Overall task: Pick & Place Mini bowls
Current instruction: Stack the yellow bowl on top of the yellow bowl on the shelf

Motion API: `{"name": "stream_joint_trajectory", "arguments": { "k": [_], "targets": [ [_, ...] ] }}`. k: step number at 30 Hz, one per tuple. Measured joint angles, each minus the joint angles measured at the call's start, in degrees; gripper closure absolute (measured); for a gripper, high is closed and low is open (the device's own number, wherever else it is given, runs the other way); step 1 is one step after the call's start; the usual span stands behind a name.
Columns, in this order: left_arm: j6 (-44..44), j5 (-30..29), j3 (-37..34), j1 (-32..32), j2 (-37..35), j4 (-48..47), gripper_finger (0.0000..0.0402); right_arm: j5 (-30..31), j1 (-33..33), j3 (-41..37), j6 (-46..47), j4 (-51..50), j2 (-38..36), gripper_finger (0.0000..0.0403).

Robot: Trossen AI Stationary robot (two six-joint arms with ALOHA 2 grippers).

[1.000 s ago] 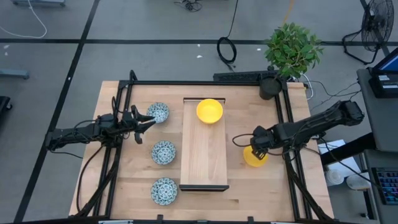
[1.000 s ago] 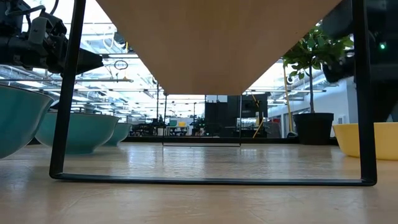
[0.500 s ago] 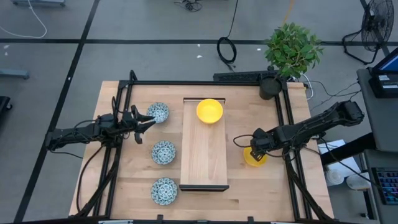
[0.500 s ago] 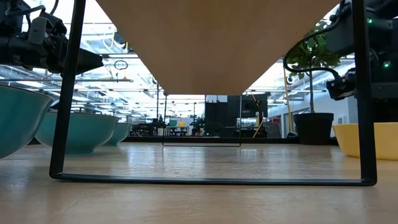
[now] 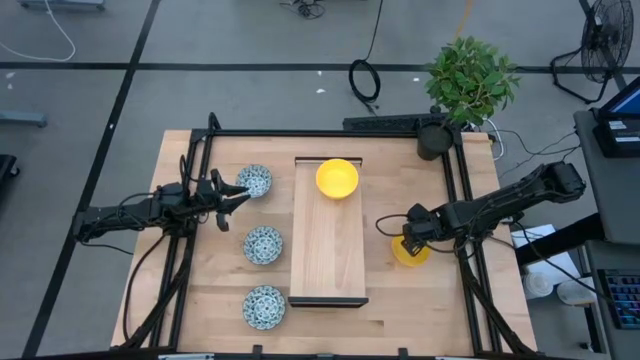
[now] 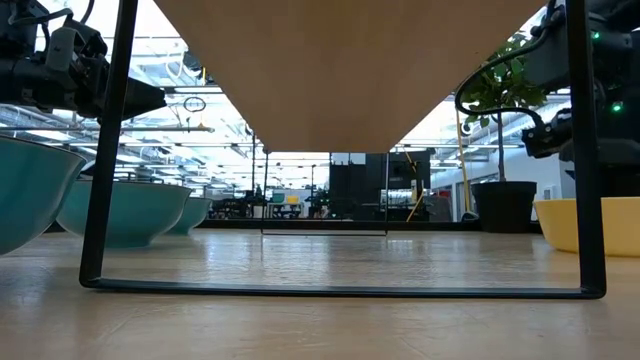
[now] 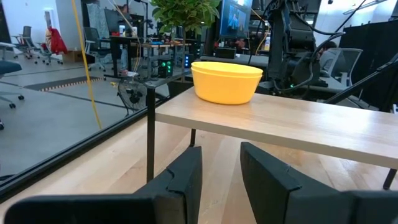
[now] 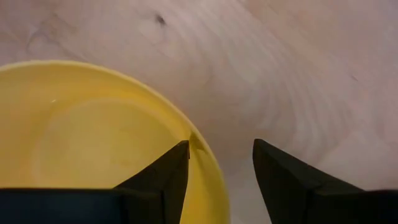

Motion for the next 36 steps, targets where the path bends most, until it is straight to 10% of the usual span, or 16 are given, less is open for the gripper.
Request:
{"name": "stream_joint_trajectory", "arguments": {
  "k": [36],
  "targets": [
    [0.0, 0.0, 0.0, 0.0, 0.0, 0.0, 0.0289, -5.7, 0.0, 0.0, -2.7, -0.6, 0.0, 0.0238]
  ]
}}
